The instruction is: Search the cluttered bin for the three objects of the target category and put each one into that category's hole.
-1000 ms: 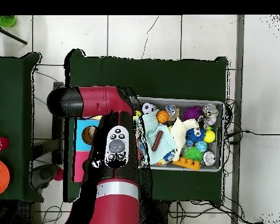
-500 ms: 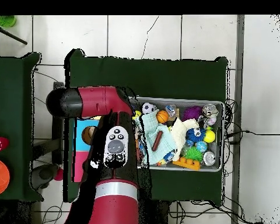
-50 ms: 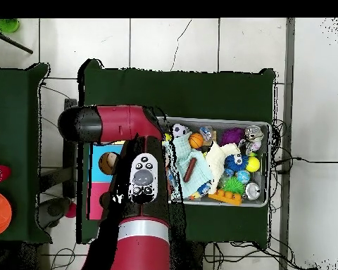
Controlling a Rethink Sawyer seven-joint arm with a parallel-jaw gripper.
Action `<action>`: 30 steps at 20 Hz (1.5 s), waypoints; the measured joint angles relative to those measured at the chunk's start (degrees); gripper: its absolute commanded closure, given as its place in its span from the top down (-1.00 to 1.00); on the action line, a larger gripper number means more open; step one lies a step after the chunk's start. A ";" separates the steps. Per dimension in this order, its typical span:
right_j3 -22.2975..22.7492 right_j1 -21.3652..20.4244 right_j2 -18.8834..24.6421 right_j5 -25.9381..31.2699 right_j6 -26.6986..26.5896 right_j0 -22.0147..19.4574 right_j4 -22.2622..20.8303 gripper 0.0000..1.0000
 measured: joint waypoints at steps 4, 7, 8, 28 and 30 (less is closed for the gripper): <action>1.26 -0.22 0.10 0.00 0.00 -0.19 0.11 -1.00; 2.34 -0.32 0.14 0.00 0.00 -0.27 0.11 -1.00; 2.72 -0.38 0.14 0.00 0.00 -0.26 0.11 -1.00; 2.63 1.73 0.27 0.01 0.00 -0.17 1.04 -1.00; 1.58 3.30 0.29 -0.04 0.00 -0.10 1.07 -1.00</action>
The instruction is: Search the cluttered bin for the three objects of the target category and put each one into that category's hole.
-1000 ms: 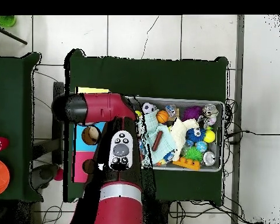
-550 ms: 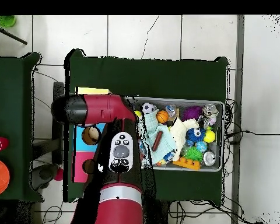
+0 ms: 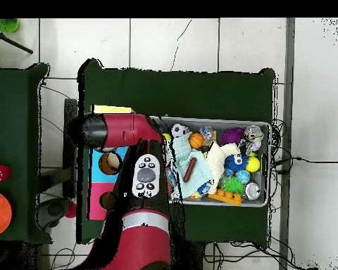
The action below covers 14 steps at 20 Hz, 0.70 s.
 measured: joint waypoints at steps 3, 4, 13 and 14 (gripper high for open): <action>-1.08 1.05 0.01 -0.15 0.00 0.11 0.06 -1.00; -1.57 1.77 0.01 -0.25 0.00 0.12 0.05 -1.00; -6.24 4.43 -1.26 -3.24 0.00 0.92 0.22 -1.00; -6.50 4.57 -1.47 -3.40 -0.01 1.09 0.18 -1.00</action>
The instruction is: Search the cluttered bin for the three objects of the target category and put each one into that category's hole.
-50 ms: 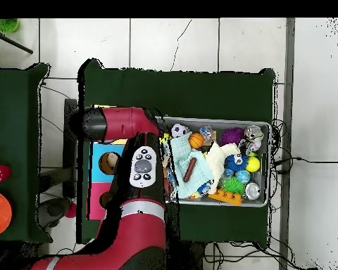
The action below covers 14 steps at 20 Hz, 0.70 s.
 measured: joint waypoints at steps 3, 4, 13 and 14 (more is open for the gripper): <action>-0.51 0.30 -0.69 -0.17 -0.01 0.49 -0.09 -1.00; -0.66 0.39 -0.95 -0.17 -0.01 0.67 -0.12 -1.00; -0.65 0.32 -0.91 -0.18 -0.01 0.65 -0.34 -1.00; -0.52 0.24 -0.80 -0.22 -0.01 0.57 -0.32 -1.00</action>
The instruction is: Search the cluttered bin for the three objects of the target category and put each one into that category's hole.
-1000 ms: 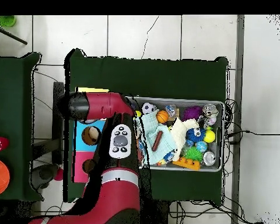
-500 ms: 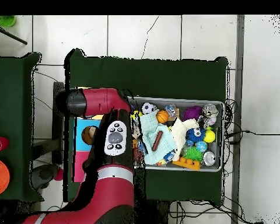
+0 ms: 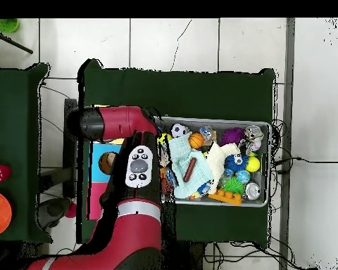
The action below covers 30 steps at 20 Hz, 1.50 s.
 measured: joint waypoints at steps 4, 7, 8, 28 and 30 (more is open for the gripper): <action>1.41 -0.85 0.98 0.21 0.01 -0.98 0.02 -1.00; 2.62 -1.65 1.47 1.01 0.01 -1.68 0.02 -1.00; 3.12 -2.02 1.69 1.48 0.01 -1.94 0.07 -1.00; 6.43 -15.00 3.42 19.26 0.01 -3.64 0.37 -1.00; 6.62 -16.17 3.46 19.18 0.01 -4.29 0.36 -1.00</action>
